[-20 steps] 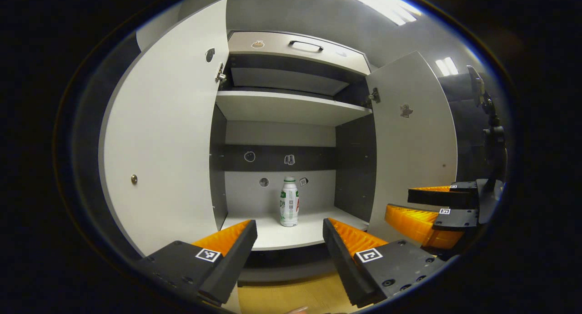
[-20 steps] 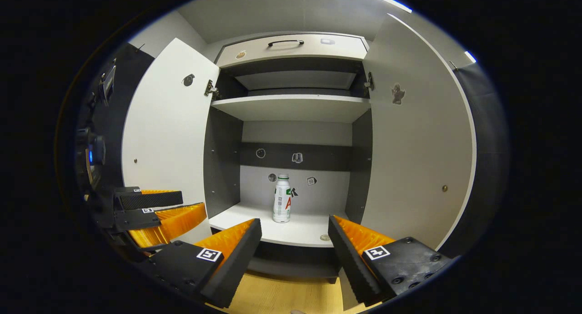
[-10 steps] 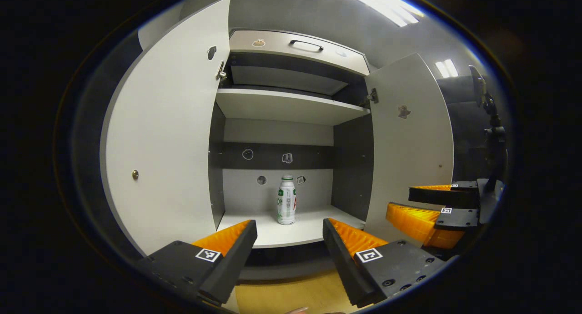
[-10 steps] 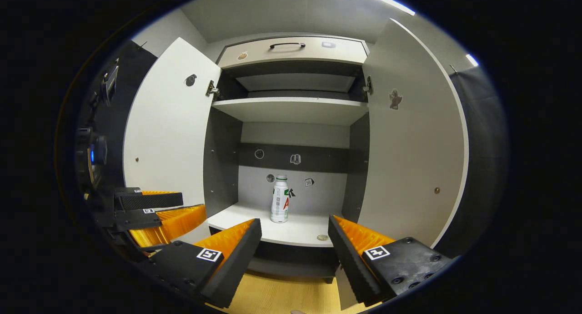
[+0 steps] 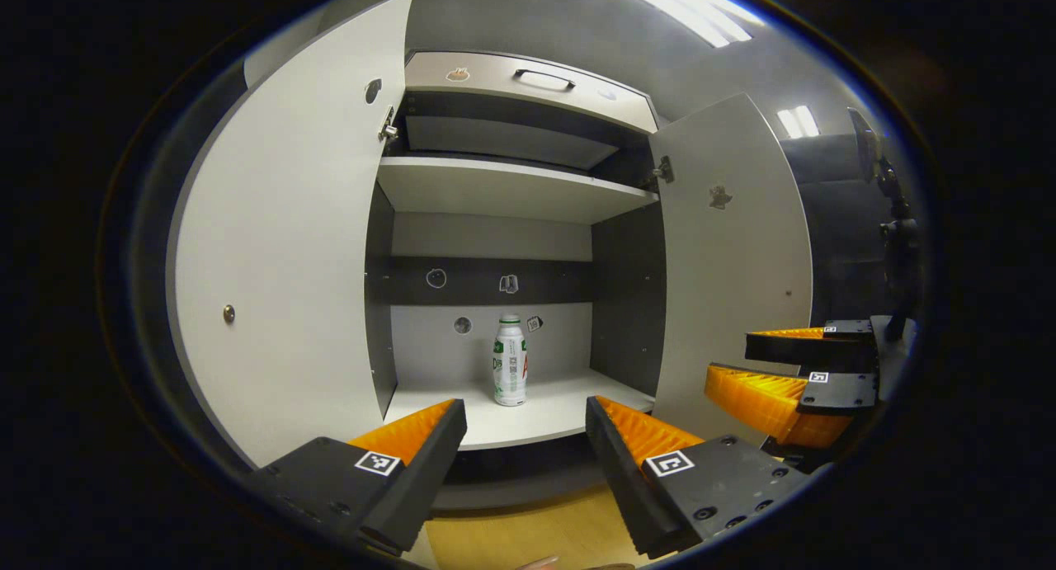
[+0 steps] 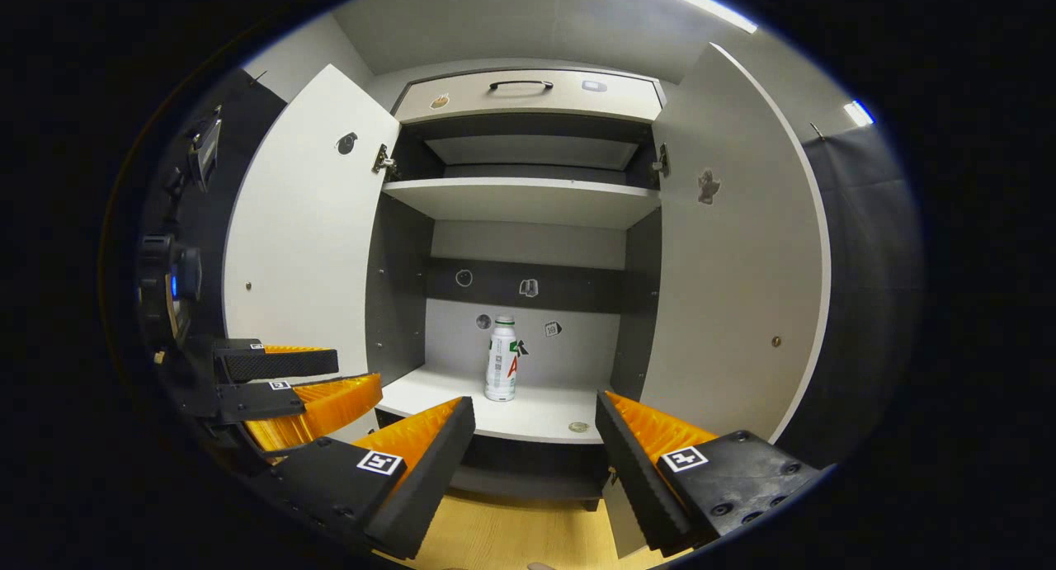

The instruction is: Grasp the bottle in the cabinet with the left hand and place it on the coaster, then close the right door with the right hand and the left door with the left hand.

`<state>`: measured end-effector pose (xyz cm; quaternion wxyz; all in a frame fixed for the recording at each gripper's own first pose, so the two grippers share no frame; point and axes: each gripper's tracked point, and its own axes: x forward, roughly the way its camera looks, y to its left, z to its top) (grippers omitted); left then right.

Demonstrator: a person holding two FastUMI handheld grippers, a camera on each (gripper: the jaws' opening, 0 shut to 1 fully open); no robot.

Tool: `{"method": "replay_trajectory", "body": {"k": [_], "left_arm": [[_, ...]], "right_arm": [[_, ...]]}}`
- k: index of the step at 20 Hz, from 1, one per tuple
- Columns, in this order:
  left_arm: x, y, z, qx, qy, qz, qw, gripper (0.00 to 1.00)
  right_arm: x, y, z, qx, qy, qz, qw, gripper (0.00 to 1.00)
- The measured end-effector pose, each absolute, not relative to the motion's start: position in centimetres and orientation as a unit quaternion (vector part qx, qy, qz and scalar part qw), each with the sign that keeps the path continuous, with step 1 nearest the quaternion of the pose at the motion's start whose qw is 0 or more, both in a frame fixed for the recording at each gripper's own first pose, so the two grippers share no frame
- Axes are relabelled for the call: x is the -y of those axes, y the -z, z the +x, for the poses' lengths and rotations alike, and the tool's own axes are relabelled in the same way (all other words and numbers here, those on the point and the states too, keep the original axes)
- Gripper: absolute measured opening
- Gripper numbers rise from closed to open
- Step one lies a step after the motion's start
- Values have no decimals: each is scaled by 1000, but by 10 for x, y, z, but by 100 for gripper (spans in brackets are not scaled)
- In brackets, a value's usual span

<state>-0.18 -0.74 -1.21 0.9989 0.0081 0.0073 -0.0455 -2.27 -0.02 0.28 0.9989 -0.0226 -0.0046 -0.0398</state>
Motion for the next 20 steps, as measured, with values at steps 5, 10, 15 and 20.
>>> {"method": "replay_trajectory", "body": {"k": [5, 10, 15, 20], "left_arm": [[10, 12, 26, -4, 48, -3, 999, 93], [3, 15, 77, -3, 15, 13, 1000, 92], [-2, 22, 129, -3, -5, 24, 1000, 93], [1, 30, 177, 2, -3, 33, 999, 92]], "right_arm": [[0, -2, 1, 14, 14, -33, 999, 97], [24, 9, 38, 19, 1, -42, 999, 97], [35, 26, 73, 7, -28, -54, 998, 98], [39, 45, 99, -4, -47, -66, 997, 98]]}}
